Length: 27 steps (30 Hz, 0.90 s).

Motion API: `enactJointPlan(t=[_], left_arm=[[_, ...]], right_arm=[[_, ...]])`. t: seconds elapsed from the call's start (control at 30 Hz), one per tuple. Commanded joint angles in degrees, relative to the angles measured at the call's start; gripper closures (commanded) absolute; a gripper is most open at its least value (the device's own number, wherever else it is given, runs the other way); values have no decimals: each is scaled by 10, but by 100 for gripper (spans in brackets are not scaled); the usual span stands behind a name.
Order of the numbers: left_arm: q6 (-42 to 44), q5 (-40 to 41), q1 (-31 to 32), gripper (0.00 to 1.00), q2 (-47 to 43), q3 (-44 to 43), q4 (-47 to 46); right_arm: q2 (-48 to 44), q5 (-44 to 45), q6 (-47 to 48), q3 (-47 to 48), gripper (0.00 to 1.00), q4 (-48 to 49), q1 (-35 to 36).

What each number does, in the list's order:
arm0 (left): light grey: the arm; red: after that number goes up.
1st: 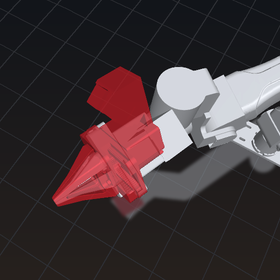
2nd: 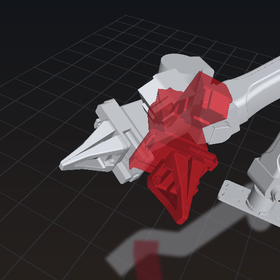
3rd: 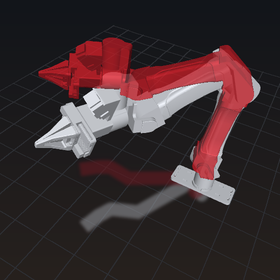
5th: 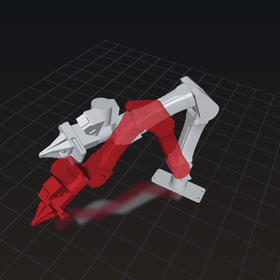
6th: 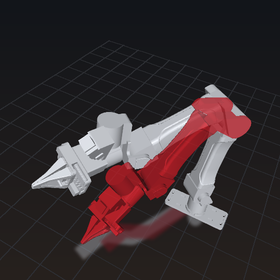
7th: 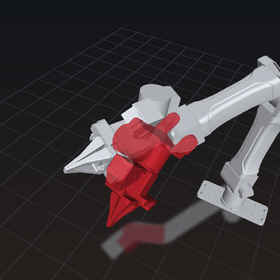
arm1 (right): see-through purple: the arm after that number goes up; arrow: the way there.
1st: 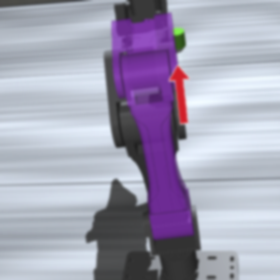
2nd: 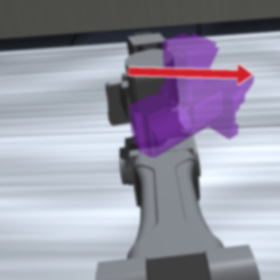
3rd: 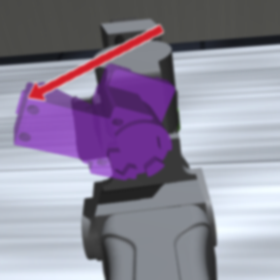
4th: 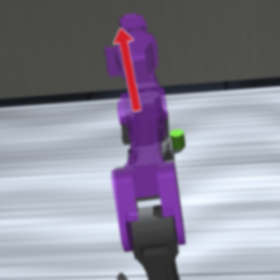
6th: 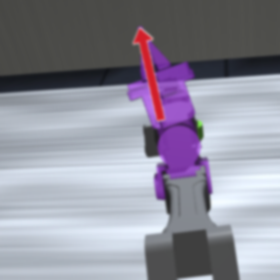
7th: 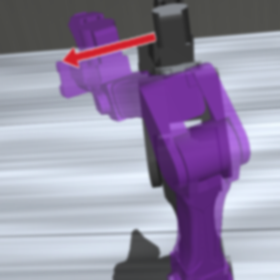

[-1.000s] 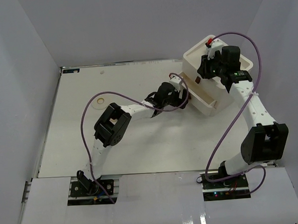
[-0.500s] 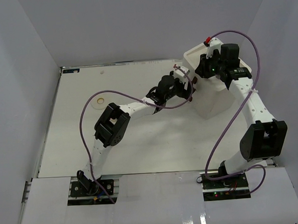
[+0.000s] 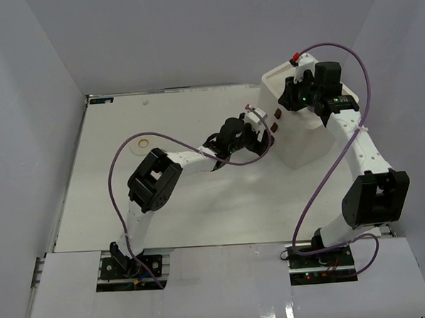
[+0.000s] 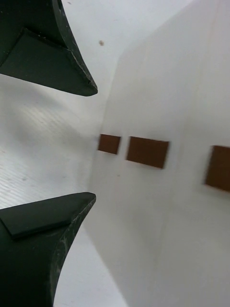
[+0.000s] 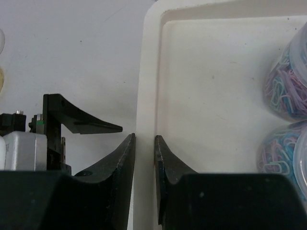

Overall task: Sort the stationery into containers
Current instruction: Open the drawer in the storage box.

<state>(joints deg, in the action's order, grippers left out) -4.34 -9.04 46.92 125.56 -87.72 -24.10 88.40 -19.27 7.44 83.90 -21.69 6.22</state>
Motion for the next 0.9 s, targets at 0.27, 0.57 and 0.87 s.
enactJointPlan(t=[0.27,0.57,0.87], left_arm=[[35,-51,2,8,-65,92,-48],[21,-69,-8,14,38,3,-60],[13,-85,-16,19,109,-60,-63]], right_arm=[[23,-45,12,-13,76,-48,13],[21,-58,13,-22,76,-41,13],[27,-67,15,-16,76,-40,13]])
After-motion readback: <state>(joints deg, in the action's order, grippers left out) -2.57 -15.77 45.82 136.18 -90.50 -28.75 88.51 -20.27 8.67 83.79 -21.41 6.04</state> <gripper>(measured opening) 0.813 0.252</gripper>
